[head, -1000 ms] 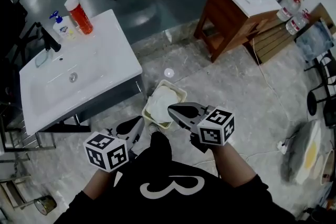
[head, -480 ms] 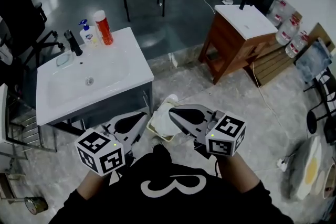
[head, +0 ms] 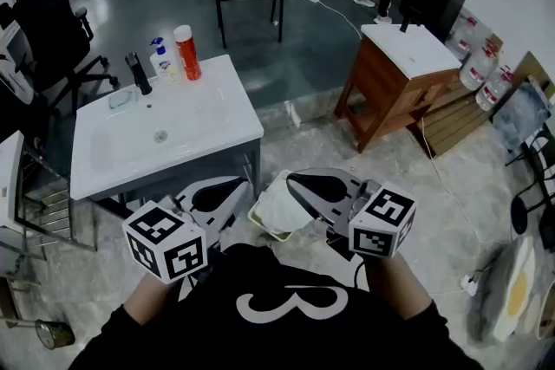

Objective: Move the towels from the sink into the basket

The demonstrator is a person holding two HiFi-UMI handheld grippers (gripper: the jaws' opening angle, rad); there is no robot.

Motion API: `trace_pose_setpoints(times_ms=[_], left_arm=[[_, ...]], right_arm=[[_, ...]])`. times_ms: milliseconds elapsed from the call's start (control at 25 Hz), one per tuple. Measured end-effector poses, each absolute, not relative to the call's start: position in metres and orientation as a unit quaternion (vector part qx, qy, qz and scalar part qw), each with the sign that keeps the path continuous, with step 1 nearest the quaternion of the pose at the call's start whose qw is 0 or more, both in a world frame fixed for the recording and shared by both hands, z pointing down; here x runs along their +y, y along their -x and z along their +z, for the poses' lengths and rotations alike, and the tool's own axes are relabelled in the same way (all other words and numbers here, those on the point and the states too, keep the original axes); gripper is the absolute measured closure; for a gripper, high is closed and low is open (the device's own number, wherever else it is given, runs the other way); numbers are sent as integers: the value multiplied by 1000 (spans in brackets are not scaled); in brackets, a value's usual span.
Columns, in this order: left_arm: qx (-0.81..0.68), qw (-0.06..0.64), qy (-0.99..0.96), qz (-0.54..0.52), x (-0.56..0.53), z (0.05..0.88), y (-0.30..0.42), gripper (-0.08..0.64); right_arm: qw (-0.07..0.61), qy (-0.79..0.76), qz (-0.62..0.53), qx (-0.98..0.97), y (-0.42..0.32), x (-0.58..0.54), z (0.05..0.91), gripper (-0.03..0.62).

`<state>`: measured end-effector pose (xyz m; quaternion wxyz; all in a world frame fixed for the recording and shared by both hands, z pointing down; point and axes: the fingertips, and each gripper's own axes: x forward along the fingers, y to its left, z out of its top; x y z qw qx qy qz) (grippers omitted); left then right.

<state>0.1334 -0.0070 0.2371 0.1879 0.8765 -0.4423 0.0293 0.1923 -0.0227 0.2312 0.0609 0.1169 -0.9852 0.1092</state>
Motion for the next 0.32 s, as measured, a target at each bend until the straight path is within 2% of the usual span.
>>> trace_pose_setpoints(times_ms=[320], left_arm=[[-444, 172, -879, 34, 3, 221, -132, 554]], right_arm=[[51, -100, 104, -988, -181, -19, 217, 589]])
